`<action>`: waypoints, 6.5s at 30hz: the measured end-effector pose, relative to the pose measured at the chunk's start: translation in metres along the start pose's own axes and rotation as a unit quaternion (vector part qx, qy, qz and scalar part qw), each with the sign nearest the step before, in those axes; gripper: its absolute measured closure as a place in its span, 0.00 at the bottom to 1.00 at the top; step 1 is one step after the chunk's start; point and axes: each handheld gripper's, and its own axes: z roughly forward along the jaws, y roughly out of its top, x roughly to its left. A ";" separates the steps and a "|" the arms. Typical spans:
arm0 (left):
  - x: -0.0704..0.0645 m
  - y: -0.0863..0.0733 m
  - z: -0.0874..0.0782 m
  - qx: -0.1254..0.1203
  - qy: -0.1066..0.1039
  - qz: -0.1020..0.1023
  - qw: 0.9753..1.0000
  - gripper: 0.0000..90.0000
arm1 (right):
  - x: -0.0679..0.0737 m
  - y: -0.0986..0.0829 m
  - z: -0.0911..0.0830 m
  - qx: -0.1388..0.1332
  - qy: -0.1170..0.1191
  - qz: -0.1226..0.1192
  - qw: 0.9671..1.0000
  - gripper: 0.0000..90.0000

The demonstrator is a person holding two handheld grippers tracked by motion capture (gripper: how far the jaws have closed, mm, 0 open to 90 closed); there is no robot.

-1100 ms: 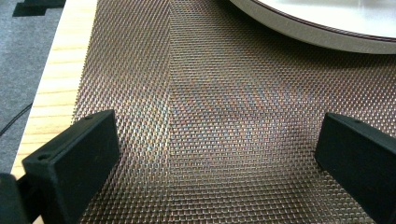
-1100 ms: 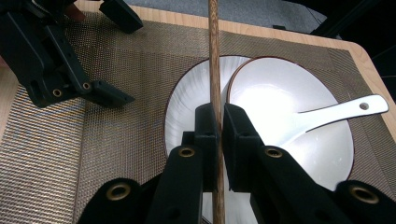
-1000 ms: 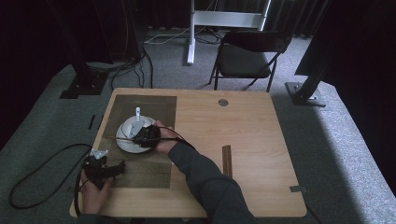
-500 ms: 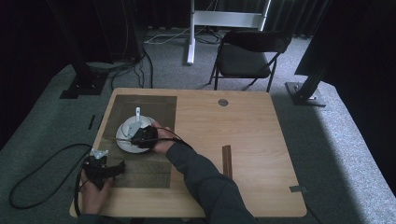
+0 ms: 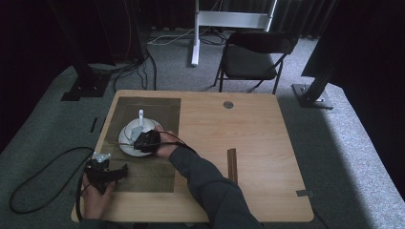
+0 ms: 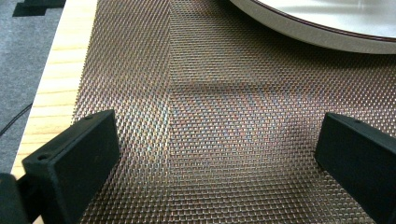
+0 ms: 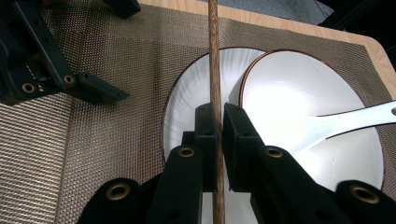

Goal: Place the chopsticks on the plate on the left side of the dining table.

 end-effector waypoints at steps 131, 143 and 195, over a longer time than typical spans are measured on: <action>0.000 0.000 0.000 -0.001 0.000 -0.001 1.000 0.00 | 0.004 -0.026 -0.118 -0.034 -0.050 0.065 0.996 0.69; 0.000 0.000 0.000 -0.001 0.000 -0.001 1.000 0.00 | 0.010 -0.040 -0.137 -0.043 -0.059 0.066 0.995 0.69; 0.000 0.000 0.000 -0.001 0.000 -0.001 1.000 0.00 | 0.040 -0.133 -0.174 -0.050 -0.117 0.187 0.974 0.62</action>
